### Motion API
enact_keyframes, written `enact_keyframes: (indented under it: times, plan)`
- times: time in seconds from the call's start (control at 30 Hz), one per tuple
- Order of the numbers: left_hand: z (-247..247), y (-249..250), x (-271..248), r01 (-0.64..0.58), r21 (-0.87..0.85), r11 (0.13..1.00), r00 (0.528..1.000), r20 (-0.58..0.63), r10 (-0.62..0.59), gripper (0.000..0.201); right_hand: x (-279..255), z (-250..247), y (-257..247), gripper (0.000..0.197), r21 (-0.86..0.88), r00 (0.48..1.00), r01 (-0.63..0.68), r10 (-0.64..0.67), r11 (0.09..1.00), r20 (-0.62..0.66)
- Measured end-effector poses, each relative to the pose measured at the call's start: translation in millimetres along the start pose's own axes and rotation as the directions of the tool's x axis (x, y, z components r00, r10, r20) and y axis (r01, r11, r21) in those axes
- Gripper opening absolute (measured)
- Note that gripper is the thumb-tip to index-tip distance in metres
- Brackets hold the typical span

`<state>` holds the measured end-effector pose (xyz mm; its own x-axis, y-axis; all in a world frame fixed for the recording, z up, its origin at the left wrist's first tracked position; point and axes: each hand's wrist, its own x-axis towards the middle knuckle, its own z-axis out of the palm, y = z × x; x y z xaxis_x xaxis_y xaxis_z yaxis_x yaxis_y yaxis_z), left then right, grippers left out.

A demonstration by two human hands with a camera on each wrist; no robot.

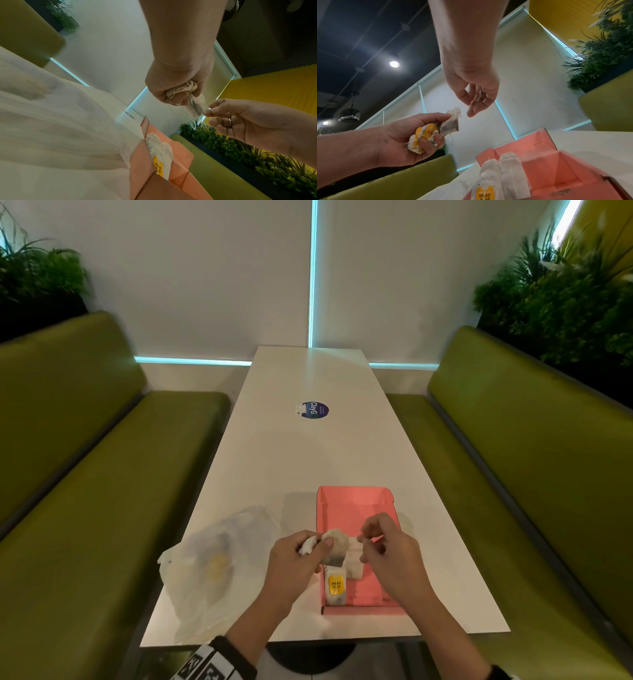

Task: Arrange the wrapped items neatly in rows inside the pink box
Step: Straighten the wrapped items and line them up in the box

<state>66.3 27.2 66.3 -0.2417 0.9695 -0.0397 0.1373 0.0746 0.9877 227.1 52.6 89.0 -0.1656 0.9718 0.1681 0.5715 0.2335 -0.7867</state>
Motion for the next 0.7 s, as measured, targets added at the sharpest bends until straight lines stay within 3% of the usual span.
enact_keyframes:
  times: [0.13,0.27,0.47,0.7]
  plan:
    - [0,0,1,-0.01,0.015,1.0,1.0,-0.005,0.01,0.012,-1,2,-5,0.014,-0.011,0.995,0.084,-0.085,0.996,-0.058]
    - [2,2,-1,-0.061,0.034,0.998,0.998,0.019,0.061,0.012,2,8,-7,0.016,-0.041,0.991,0.122,-0.124,0.992,-0.052]
    - [-1,0,-1,-0.124,0.08,0.989,0.992,0.048,0.12,0.017,9,-1,-8,0.012,-0.047,0.992,0.083,-0.079,0.995,0.096]
    - [-5,-3,0,-0.105,0.097,0.99,0.994,0.04,0.101,0.012,12,-15,-10,0.022,-0.019,0.972,-0.027,0.031,0.999,0.232]
